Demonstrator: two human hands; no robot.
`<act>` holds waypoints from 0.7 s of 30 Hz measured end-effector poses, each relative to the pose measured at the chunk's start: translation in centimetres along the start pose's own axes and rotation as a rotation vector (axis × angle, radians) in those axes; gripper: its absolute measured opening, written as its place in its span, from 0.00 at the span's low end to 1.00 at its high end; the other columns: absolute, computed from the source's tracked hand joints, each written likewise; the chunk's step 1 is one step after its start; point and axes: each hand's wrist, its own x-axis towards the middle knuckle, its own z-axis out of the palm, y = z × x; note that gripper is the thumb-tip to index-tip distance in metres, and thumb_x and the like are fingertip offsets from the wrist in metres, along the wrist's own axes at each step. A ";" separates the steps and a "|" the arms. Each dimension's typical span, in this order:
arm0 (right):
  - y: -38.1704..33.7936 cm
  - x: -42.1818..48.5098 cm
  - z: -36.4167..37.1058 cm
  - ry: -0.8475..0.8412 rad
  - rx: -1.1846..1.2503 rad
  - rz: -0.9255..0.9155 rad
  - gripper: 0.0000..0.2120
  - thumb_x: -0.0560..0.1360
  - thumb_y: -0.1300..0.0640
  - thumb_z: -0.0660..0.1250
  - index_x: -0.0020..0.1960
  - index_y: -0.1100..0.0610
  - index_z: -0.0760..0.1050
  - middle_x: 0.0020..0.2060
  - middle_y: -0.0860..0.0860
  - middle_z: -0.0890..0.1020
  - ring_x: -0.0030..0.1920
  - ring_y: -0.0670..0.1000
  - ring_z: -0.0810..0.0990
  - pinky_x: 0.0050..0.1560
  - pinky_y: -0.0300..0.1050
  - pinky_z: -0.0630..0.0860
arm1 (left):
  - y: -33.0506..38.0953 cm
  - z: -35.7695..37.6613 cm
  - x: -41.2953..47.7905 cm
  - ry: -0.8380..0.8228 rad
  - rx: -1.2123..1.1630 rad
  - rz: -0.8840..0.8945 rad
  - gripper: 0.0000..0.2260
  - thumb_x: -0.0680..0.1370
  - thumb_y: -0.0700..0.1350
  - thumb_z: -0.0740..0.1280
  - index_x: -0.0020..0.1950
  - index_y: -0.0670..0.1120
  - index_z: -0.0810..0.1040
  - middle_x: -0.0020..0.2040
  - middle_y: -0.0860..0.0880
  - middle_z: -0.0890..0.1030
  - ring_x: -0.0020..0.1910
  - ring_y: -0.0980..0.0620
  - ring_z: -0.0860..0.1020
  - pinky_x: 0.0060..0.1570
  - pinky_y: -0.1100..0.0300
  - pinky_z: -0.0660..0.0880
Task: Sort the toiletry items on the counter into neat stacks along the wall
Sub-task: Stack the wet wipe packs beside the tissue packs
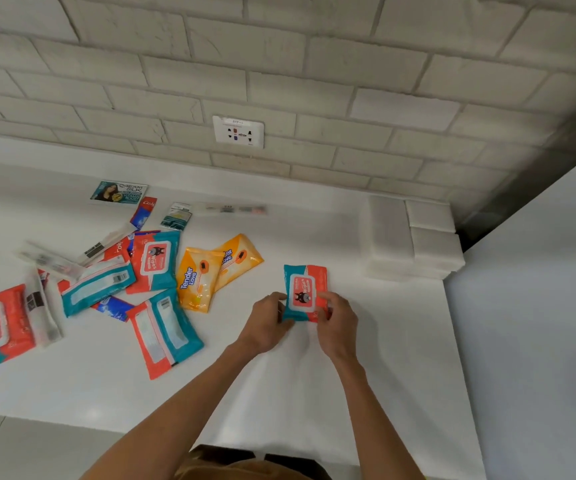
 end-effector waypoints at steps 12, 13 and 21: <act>3.4 -0.9 2.0 -0.072 -0.519 -0.501 0.35 0.81 0.55 0.71 0.83 0.60 0.59 0.82 0.57 0.64 0.81 0.57 0.63 0.76 0.55 0.71 | -1.4 4.6 0.6 0.135 0.434 0.363 0.27 0.86 0.54 0.55 0.84 0.51 0.54 0.84 0.49 0.55 0.81 0.49 0.61 0.74 0.52 0.69; 3.9 -1.0 2.3 -0.093 -0.572 -0.539 0.36 0.82 0.54 0.70 0.83 0.61 0.58 0.82 0.58 0.62 0.82 0.57 0.62 0.76 0.55 0.70 | -1.8 4.7 0.6 0.115 0.441 0.375 0.27 0.86 0.54 0.54 0.85 0.51 0.51 0.84 0.51 0.51 0.82 0.49 0.57 0.76 0.53 0.67; 6.5 1.4 1.8 -0.125 -0.586 -0.526 0.32 0.82 0.55 0.70 0.82 0.59 0.63 0.82 0.53 0.63 0.82 0.53 0.60 0.72 0.49 0.75 | -2.1 4.3 2.5 0.148 0.366 0.281 0.24 0.86 0.54 0.57 0.82 0.58 0.59 0.82 0.57 0.59 0.71 0.51 0.76 0.63 0.53 0.79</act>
